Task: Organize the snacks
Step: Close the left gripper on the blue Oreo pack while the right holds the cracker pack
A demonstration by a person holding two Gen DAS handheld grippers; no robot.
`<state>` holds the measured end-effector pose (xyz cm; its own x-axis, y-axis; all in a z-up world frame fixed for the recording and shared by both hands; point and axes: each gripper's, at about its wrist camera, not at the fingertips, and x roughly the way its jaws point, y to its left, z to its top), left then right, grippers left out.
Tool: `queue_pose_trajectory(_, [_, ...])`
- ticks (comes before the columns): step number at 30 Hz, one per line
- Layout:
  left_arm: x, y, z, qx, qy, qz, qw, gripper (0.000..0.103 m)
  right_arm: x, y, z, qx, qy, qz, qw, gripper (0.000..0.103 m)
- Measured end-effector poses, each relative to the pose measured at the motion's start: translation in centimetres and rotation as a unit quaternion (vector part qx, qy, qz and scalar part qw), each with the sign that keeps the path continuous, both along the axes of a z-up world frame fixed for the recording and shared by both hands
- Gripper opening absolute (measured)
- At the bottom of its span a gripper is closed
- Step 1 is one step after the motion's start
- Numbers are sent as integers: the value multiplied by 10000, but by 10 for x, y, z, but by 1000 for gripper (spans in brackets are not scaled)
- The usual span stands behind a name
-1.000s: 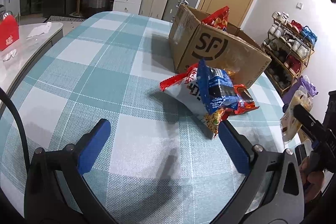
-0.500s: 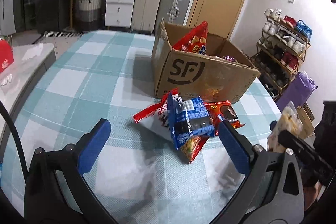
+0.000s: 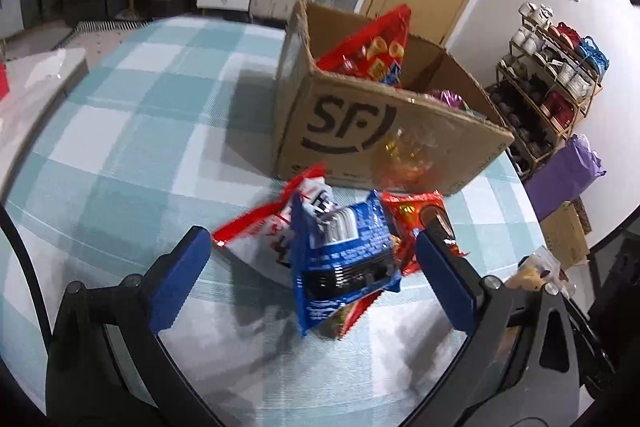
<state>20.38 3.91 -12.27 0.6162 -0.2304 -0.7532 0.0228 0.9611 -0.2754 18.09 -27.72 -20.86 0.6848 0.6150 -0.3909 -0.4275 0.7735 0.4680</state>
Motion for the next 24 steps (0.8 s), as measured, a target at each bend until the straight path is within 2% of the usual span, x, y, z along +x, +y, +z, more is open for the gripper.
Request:
queue_pose_trajectory(8, [12,-7,-13,27,226,28,9997,101,-5,-1,3,37,-61,10,10000,59])
queue_pose_trajectory(10, [14,-8,-15,69,264,26,9996,97,-5,-1,3,66,-43,8,10000,59])
queue_pose_trajectory(12, [14,-7,-16,71,224,3,9997,78,-6,1,3,64,-40,5,10000,59])
queue_pose_trajectory(13, [14,-7,-16,5,199,-70,9998,74,-6,1,4,58,-41,-4,10000,59])
queue_pose_trajectory(15, [12,-6,-13,9,144,-125,9998,57,-6,0,3,59,-38,-1,10000,59])
queue_pose_trajectory(21, [5,-2,-8,74,122,-148,9998,44,-6,0,4,66,-38,3,10000,59])
queue_pose_trajectory(24, [-1,1,-4,102,7,-154,9998,43,-7,1,4,71,-39,0,10000,59])
